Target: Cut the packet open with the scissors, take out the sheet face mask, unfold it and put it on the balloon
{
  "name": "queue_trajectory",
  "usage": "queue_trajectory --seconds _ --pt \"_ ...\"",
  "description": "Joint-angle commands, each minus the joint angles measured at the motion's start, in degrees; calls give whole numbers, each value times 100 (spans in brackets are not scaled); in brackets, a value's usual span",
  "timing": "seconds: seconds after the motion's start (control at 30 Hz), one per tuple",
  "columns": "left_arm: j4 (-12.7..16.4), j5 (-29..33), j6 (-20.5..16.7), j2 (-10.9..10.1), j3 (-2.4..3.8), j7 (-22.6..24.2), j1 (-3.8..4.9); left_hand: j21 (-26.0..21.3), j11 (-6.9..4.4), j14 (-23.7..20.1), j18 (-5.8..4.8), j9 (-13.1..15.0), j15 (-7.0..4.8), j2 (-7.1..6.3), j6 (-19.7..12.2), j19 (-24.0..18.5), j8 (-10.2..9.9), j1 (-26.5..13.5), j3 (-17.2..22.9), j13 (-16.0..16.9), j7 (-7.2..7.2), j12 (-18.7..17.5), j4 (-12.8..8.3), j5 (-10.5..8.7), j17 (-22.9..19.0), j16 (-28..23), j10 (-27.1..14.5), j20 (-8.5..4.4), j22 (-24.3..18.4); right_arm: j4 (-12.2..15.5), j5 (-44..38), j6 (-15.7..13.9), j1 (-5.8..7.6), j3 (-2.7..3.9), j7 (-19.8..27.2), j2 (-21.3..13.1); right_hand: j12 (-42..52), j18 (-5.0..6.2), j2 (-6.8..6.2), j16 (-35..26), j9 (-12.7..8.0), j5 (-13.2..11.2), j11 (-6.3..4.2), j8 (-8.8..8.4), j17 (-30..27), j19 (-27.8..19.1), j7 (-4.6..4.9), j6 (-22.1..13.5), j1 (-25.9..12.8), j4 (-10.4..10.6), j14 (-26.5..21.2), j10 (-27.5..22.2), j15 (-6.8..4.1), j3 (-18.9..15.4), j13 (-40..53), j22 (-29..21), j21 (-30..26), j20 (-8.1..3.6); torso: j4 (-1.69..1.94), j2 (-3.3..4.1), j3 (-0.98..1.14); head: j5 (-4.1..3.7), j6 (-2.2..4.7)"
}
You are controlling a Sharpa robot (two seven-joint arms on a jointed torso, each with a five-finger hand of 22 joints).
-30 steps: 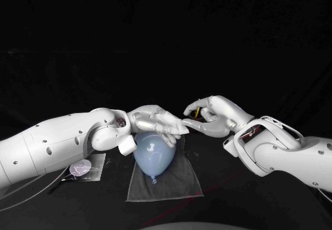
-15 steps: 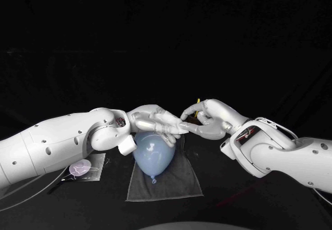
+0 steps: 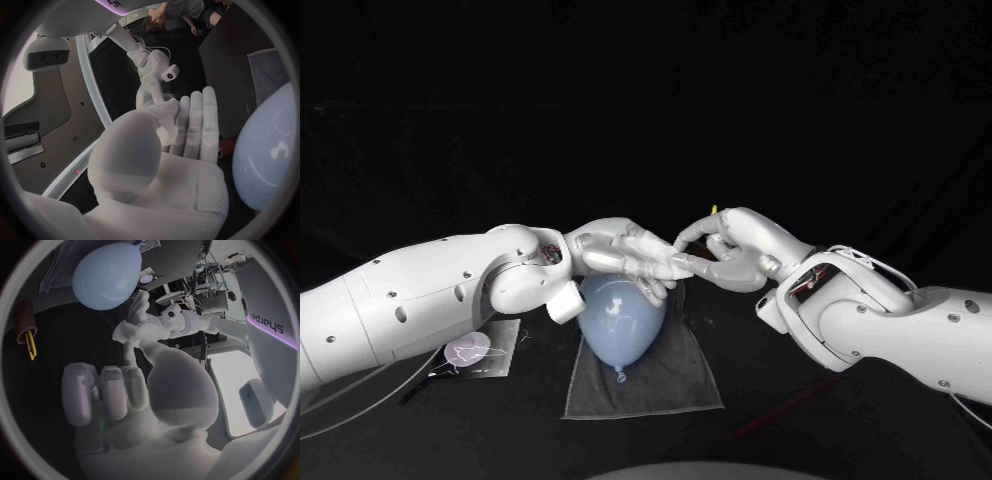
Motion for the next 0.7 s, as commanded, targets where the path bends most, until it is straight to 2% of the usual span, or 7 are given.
queue_trajectory --seconds 0.03,0.47,0.6,0.7 --pt "11 -1 10 3 5 67 4 39 -15 28 62 611 -10 -9 15 22 21 49 -12 -3 22 -24 -34 31 5 -28 -35 1 7 9 -84 -201 -4 4 168 7 20 -5 20 24 -10 28 -30 -11 1505 354 -5 62 123 -70 619 598 -23 23 1507 967 4 -14 -2 1 3 2 -6" --pt "3 -1 22 4 5 58 4 39 -15 28 62 611 -10 -9 15 22 21 49 -12 -3 22 -24 -34 31 5 -28 -35 1 7 34 -141 -639 -10 5 404 9 20 -14 86 24 -19 -3 -75 0 1505 368 -52 157 492 -340 619 598 -66 164 1507 997 28 -58 -1 1 4 -4 14" --pt "3 -1 23 6 5 58 4 39 -15 28 62 611 -10 -9 15 22 21 49 -12 -3 22 -24 -34 31 5 -28 -35 1 7 36 -144 -626 -12 5 451 15 20 -19 121 24 0 -4 -103 48 1505 377 -87 244 585 -430 619 598 -86 208 1507 1016 46 -73 1 -1 3 -4 16" --pt "3 -1 24 7 5 58 4 45 -17 34 60 618 -11 -5 22 23 13 59 -12 -1 18 -21 -43 31 13 -37 -30 -1 8 32 -146 -482 -13 5 450 25 20 -19 123 24 14 -9 -121 78 1505 378 -108 291 616 -472 619 598 -102 216 1507 1019 47 -86 -1 1 2 -7 9"
